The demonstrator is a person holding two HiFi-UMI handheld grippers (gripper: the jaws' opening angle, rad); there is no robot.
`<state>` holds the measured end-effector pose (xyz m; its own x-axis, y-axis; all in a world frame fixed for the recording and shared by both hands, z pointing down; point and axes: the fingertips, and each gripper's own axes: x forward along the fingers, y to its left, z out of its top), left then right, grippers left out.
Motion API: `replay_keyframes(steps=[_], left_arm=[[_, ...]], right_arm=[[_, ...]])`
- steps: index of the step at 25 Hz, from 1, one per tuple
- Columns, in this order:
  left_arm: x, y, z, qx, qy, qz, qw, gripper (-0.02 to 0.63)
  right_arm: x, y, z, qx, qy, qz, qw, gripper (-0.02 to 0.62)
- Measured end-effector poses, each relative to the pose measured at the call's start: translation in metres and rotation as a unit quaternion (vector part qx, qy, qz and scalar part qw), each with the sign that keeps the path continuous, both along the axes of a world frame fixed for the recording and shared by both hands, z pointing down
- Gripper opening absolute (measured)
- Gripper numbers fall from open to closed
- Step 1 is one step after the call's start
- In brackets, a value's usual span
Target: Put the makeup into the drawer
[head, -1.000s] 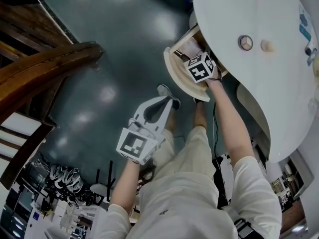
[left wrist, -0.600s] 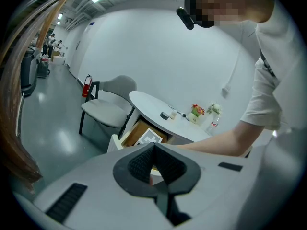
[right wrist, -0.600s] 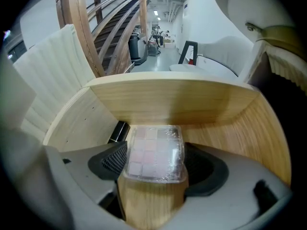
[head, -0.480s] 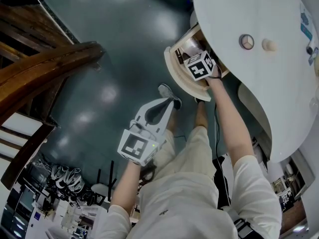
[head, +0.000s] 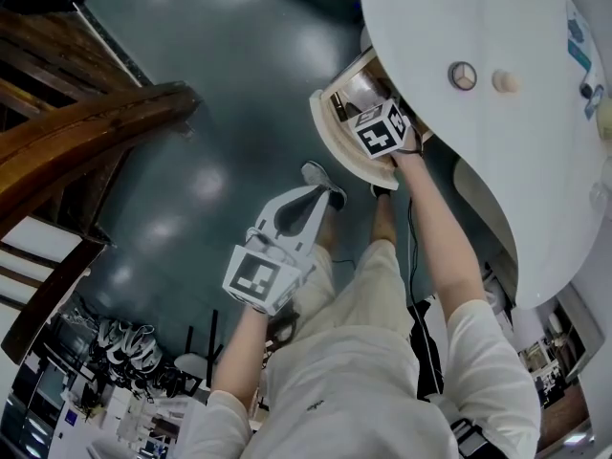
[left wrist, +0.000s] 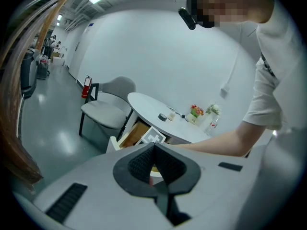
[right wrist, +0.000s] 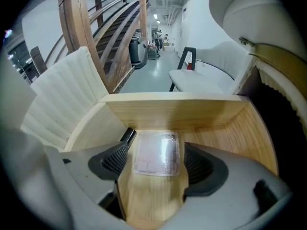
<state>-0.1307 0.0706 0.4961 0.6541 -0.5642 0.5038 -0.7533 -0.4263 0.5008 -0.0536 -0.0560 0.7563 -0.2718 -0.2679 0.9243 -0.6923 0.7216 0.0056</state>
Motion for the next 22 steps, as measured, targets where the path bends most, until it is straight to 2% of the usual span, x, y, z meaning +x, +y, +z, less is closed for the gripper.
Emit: replay_keyframes(steps=[12,22], left_arm=[[0.013,0.004,-0.046,0.023,-0.010,-0.028,0.9993,0.008],[0.032,0.002,-0.076,0.036,-0.014,-0.056,0.9977,0.008]], right_arm=[[-0.010,0.043,-0.069,-0.011,-0.041,-0.027,0.999,0.377],[-0.001,0.066,-0.122,-0.014,-0.073,-0.041,0.996,0.376]])
